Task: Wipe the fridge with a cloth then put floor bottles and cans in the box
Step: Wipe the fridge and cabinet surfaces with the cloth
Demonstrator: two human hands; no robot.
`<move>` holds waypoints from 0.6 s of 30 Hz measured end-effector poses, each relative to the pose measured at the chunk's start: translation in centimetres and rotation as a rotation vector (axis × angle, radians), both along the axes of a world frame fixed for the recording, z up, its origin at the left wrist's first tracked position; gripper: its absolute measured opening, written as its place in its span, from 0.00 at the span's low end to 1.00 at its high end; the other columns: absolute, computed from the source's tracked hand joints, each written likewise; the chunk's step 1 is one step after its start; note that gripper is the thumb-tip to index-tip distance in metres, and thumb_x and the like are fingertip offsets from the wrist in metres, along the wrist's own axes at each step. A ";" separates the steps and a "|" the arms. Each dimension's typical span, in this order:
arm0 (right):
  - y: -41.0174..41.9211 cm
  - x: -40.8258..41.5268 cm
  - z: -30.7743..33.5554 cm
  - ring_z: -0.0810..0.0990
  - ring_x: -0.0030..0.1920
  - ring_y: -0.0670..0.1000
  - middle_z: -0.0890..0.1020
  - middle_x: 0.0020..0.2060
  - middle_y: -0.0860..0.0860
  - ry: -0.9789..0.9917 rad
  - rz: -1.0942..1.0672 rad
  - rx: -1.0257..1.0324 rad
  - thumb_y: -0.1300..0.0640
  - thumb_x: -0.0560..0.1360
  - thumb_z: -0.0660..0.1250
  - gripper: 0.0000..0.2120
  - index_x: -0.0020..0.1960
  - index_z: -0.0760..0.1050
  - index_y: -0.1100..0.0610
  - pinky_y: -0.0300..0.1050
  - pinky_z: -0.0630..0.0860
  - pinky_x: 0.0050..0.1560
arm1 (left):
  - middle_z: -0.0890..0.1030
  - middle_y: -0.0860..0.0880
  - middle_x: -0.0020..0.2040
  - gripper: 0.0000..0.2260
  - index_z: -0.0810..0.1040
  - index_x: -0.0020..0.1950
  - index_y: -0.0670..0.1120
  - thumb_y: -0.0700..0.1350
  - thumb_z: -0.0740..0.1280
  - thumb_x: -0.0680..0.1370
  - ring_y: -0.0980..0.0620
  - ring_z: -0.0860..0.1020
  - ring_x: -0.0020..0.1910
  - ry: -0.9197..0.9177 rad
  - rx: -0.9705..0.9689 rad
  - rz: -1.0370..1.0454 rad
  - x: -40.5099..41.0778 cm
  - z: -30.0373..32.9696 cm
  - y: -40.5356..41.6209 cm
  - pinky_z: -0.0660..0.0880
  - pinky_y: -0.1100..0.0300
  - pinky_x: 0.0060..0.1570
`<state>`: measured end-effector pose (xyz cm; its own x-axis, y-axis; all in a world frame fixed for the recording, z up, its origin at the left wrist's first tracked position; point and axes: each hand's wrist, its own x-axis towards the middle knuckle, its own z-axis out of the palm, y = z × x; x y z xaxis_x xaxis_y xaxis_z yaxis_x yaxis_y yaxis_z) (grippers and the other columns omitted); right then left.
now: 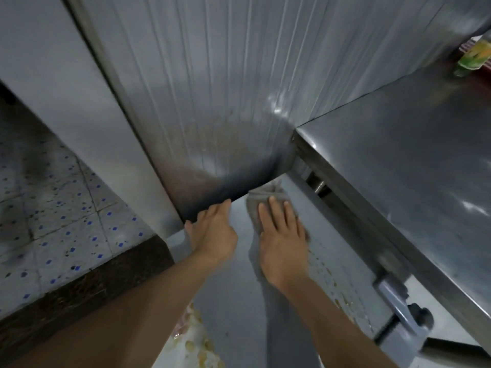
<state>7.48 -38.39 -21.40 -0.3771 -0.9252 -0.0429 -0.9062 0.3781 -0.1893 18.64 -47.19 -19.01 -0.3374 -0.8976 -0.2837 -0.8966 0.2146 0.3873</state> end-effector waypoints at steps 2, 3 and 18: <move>-0.2 -1.1 -0.2 0.45 0.76 0.54 0.49 0.77 0.48 -0.008 -0.012 -0.009 0.52 0.80 0.52 0.26 0.77 0.50 0.49 0.56 0.48 0.73 | 0.63 0.53 0.73 0.28 0.56 0.74 0.57 0.39 0.56 0.76 0.46 0.61 0.69 0.008 0.062 0.047 -0.9 -0.4 -0.5 0.50 0.41 0.68; -1.1 -2.1 -0.3 0.46 0.76 0.54 0.49 0.77 0.48 0.000 -0.032 0.004 0.51 0.79 0.52 0.27 0.77 0.49 0.49 0.56 0.48 0.73 | 0.63 0.54 0.73 0.28 0.56 0.73 0.59 0.39 0.55 0.75 0.46 0.60 0.69 0.013 0.092 0.074 -1.2 -0.6 -0.8 0.48 0.40 0.69; -2.2 -9.0 0.1 0.60 0.69 0.64 0.57 0.73 0.56 -0.078 -0.306 0.044 0.48 0.79 0.52 0.26 0.75 0.51 0.47 0.62 0.62 0.65 | 0.65 0.53 0.71 0.29 0.61 0.71 0.62 0.36 0.53 0.74 0.47 0.59 0.70 0.017 0.120 0.131 -1.2 -0.9 -1.0 0.44 0.43 0.71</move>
